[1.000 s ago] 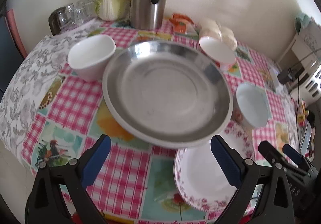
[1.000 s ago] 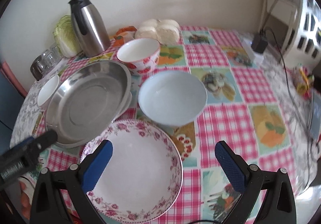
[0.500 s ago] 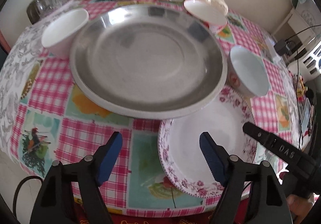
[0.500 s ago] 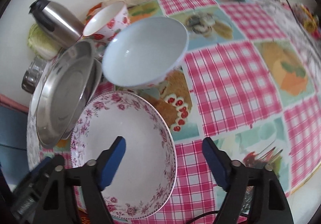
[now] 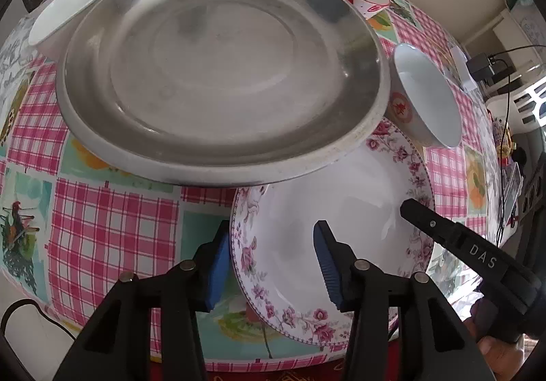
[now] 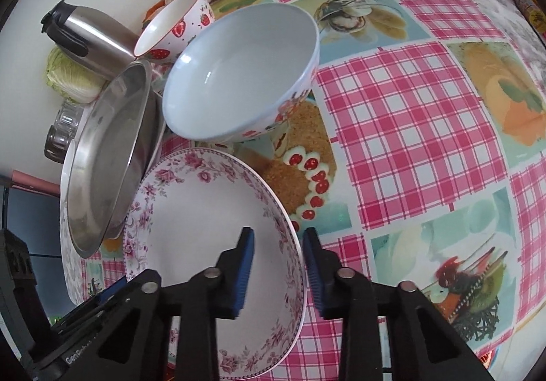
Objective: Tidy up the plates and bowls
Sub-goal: 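Lift the floral plate with both tools and carry it toward the steel basin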
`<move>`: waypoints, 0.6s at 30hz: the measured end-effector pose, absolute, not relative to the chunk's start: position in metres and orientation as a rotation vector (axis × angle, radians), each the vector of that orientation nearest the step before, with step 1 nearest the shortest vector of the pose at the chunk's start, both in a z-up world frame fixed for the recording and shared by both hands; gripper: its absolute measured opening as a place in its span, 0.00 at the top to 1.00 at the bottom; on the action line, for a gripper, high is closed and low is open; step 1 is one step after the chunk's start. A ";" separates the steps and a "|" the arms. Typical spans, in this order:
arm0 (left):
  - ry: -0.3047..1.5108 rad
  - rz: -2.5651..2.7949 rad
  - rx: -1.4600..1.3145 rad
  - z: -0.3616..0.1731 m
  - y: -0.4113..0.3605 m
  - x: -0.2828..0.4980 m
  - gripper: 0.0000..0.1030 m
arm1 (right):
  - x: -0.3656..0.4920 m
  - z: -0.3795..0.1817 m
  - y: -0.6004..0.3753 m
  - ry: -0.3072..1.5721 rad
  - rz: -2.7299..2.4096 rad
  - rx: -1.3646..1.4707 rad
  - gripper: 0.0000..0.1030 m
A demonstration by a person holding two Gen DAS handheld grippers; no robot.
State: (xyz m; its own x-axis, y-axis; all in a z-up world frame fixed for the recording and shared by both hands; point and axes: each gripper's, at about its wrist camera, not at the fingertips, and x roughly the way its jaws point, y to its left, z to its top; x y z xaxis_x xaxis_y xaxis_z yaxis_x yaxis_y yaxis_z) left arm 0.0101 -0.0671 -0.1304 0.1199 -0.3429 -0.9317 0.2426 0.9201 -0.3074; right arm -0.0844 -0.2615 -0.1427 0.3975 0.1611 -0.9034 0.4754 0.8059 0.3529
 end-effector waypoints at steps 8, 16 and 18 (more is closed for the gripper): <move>1.424 -0.393 -0.141 -0.141 -0.054 0.023 0.69 | -0.086 -0.143 -0.267 1.162 -0.224 0.641 0.82; 1.426 -0.394 -0.188 -0.147 -0.046 0.024 0.69 | -0.088 -0.146 -0.269 1.150 -0.216 0.679 0.81; 1.424 -0.394 -0.182 -0.147 -0.047 0.026 0.69 | -0.087 -0.146 -0.272 1.150 -0.214 0.676 0.81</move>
State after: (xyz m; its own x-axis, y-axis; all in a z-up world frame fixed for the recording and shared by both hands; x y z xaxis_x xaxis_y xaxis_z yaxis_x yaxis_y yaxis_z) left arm 0.0256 -0.0466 -0.1472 0.0962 -0.3711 -0.9236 0.1560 0.9221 -0.3542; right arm -0.0869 -0.2718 -0.1458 0.4140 0.1782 -0.8927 0.4874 0.7848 0.3827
